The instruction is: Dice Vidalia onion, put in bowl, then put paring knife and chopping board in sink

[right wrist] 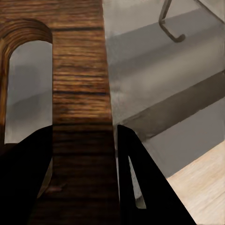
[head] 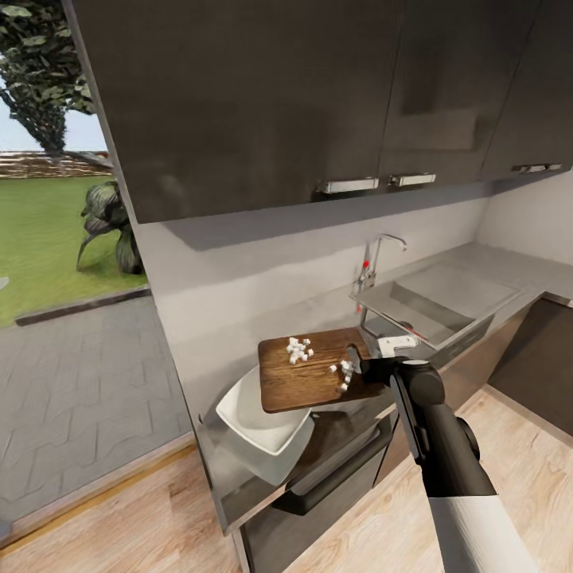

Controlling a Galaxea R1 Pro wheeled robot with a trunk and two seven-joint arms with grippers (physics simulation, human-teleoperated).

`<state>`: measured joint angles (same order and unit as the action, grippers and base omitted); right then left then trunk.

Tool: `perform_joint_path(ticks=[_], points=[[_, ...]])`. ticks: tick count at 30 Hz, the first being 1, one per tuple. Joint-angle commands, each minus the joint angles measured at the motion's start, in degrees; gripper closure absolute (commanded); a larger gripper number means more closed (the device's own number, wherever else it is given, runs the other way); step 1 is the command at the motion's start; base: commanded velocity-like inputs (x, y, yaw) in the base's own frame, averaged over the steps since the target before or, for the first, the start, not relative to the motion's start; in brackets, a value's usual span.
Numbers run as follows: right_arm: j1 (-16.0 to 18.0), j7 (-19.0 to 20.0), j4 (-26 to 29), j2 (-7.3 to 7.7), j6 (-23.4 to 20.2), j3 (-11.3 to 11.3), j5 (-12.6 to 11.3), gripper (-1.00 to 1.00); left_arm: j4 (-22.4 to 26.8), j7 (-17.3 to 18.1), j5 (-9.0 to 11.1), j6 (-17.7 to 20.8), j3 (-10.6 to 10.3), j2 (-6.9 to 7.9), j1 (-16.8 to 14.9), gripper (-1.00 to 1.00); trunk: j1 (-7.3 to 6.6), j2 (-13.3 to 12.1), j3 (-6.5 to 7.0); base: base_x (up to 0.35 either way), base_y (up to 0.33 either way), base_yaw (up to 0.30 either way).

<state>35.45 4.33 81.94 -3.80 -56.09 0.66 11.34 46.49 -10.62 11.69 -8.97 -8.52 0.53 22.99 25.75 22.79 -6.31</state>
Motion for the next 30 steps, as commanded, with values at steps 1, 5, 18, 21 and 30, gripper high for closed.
perform_joint_path(ticks=[1, 5, 18, 21, 30], points=[[0.1, 0.4, -0.1, -0.35, -0.2, 0.0, 0.3, 1.0, -0.1, -0.4, 0.4, -0.2, -0.3, 0.07, 0.0, -1.0, 0.04, 0.1, -0.11, 0.0, 0.0, 0.0], [0.1, 0.4, -0.1, -1.65, -0.2, -0.1, 0.0, 1.0, -0.1, -0.4, 0.4, -0.2, -0.3, 0.15, 0.0, -1.0, 0.04, 0.1, -0.11, 0.0, 0.0, 0.0], [0.1, 0.2, -0.2, -3.75, -0.3, -0.3, 0.1, 1.0, -1.2, -0.4, 0.4, -0.3, -0.2, 0.09, -0.1, -1.0, 0.04, 0.1, -0.11, 0.0, 0.0, 0.0], [0.1, 0.2, -0.2, -3.68, -0.3, -0.2, 0.2, 1.0, -1.2, -0.4, 0.4, -0.3, -0.2, 0.1, -0.1, -1.0, 0.04, 0.1, -0.11, 0.0, 0.0, 0.0], [0.1, -0.1, -0.4, -3.59, -0.5, -0.2, 0.3, 1.0, -1.4, -0.4, 0.4, -0.3, -0.3, 0.09, -0.1, -1.0, 0.04, 0.1, -0.03, 0.0, 0.042, -0.029]])
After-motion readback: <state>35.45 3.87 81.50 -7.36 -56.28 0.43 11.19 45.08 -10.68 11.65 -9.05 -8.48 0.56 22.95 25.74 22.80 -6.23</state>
